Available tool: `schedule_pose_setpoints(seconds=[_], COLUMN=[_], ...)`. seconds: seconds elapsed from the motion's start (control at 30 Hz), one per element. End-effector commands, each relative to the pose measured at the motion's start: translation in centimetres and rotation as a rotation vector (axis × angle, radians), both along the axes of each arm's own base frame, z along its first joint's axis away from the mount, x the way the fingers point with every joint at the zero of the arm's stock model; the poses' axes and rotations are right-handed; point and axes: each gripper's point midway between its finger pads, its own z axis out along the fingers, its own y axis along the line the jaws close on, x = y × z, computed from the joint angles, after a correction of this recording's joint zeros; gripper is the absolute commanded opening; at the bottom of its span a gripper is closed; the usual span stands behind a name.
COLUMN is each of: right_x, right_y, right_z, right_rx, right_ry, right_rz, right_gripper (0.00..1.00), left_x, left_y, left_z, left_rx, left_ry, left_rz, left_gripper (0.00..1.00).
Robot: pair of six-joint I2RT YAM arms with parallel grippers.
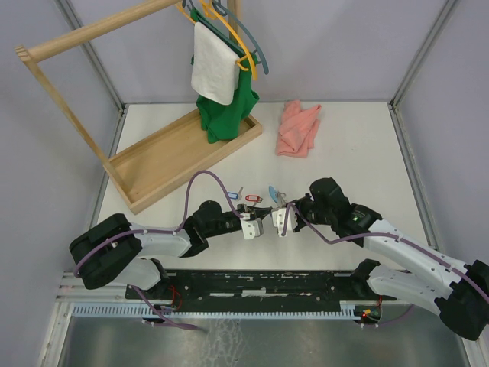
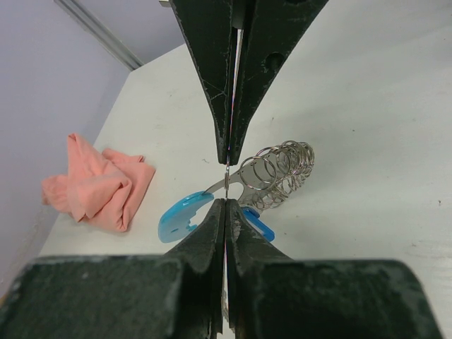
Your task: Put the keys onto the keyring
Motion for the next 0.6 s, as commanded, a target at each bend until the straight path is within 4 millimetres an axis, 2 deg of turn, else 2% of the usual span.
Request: schedule_pose_setpoints(seconds=[0.0,0.57], right_x=[0.41,0.50], right_y=[0.60,0.91], right_z=[1.66,2.03], right_rx=[0.042,0.054], right_ry=[-0.044,-0.051], right_rz=[0.015,0.025], right_gripper=[0.01,0.01], left_x=[0.17,-0.55], left_y=[-0.95,-1.50], left_z=[2.90,2.77], left_rx=[-0.085,-0.082], left_ry=[-0.025,-0.009], left_rz=[-0.018,-0.068], left_gripper=[0.03,0.03])
